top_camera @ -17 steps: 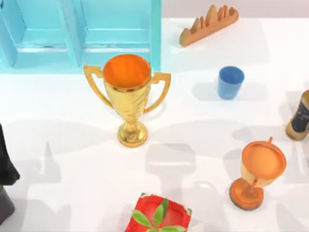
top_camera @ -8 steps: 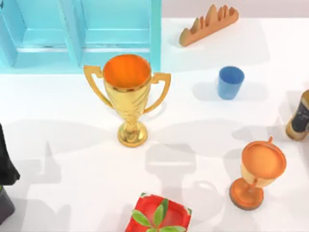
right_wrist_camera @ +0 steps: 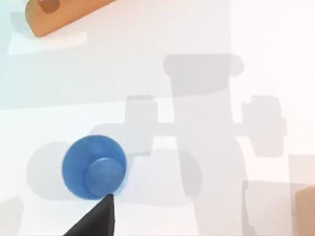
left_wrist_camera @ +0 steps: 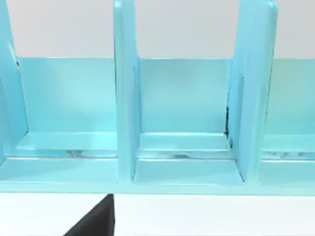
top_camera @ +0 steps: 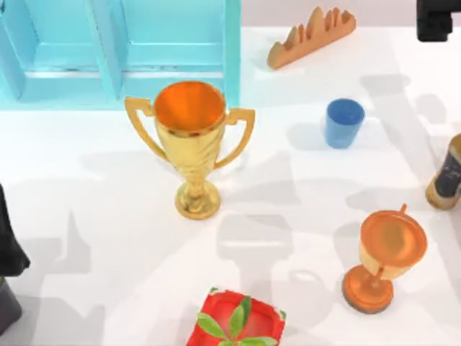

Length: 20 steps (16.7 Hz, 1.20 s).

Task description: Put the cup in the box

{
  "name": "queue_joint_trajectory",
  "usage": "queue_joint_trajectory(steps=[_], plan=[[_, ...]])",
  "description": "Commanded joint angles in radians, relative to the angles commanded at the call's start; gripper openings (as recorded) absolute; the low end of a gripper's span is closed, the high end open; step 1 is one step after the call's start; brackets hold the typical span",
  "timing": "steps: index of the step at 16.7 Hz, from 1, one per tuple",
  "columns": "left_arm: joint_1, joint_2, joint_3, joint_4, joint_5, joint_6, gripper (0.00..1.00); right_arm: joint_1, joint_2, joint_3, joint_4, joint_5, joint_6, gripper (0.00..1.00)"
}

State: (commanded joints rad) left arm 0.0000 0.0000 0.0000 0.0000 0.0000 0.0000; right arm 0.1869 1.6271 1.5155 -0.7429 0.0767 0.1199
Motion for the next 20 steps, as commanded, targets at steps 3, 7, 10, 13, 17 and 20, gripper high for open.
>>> queue_joint_trajectory(steps=[3, 7, 10, 13, 17, 20], plan=[[0.0, 0.0, 0.0, 0.0, 0.0, 0.0, 1.0, 0.044, 0.261, 0.255, -0.131, 0.011, 0.044, 1.0], [0.0, 0.0, 0.0, 0.0, 0.0, 0.0, 1.0, 0.108, 0.494, 0.526, -0.318, 0.017, 0.127, 1.0], [0.0, 0.0, 0.0, 0.0, 0.0, 0.0, 1.0, 0.154, 0.624, 0.694, -0.463, 0.015, 0.199, 1.0], [0.0, 0.0, 0.0, 0.0, 0.0, 0.0, 1.0, 0.19, 0.74, 0.835, -0.576, 0.012, 0.26, 1.0], [0.0, 0.0, 0.0, 0.0, 0.0, 0.0, 1.0, 0.208, 0.806, 0.905, -0.632, 0.009, 0.292, 1.0], [0.0, 0.0, 0.0, 0.0, 0.0, 0.0, 1.0, 0.208, 0.806, 0.905, -0.632, 0.009, 0.292, 1.0]])
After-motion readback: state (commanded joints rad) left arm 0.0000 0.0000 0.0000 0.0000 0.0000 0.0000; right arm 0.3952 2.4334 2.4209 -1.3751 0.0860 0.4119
